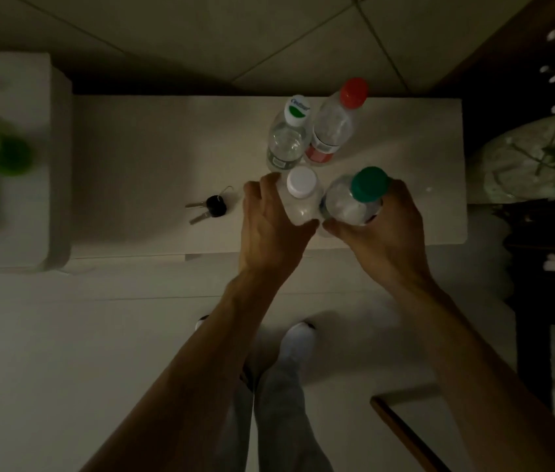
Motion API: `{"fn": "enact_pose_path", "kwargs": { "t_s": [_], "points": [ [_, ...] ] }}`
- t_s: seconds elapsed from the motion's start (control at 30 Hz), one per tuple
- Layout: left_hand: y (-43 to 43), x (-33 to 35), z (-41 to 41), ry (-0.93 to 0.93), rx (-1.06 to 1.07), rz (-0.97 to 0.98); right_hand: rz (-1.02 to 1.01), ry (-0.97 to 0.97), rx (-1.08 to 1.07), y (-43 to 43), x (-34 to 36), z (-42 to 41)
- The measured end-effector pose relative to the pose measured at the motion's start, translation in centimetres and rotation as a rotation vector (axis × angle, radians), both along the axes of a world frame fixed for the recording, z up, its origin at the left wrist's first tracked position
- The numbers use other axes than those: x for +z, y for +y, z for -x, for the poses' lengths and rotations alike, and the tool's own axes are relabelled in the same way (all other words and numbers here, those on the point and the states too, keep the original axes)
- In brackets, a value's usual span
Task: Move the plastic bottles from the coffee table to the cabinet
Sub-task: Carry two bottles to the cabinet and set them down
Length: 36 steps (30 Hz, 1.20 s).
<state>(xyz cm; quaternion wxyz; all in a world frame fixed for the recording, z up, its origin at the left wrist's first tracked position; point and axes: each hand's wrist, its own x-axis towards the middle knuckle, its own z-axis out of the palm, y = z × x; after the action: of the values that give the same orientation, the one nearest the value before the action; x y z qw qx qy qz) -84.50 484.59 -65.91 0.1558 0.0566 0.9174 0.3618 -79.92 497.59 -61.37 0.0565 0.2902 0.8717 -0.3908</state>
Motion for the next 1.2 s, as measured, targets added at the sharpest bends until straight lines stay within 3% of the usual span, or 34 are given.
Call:
{"fn": "enact_pose_path", "kwargs": {
  "t_s": [0.4,0.73,0.97,1.2],
  "points": [
    [3.8,-4.2,3.2,0.049,0.176,-0.002,-0.011,0.077,0.005,2.6,-5.1,5.6],
    [3.2,-3.5,1.9,0.046,0.127,-0.055,0.025,0.014,0.022,3.2,-6.7,5.1],
    [0.3,-1.3,2.8,-0.194,0.056,0.028,-0.023,-0.101,0.061,4.4,-3.3,3.9],
    [-5.7,7.2,5.7,-0.141,-0.272,0.307,-0.265,-0.301,0.225,4.8,6.4,3.5]
  ]
}}
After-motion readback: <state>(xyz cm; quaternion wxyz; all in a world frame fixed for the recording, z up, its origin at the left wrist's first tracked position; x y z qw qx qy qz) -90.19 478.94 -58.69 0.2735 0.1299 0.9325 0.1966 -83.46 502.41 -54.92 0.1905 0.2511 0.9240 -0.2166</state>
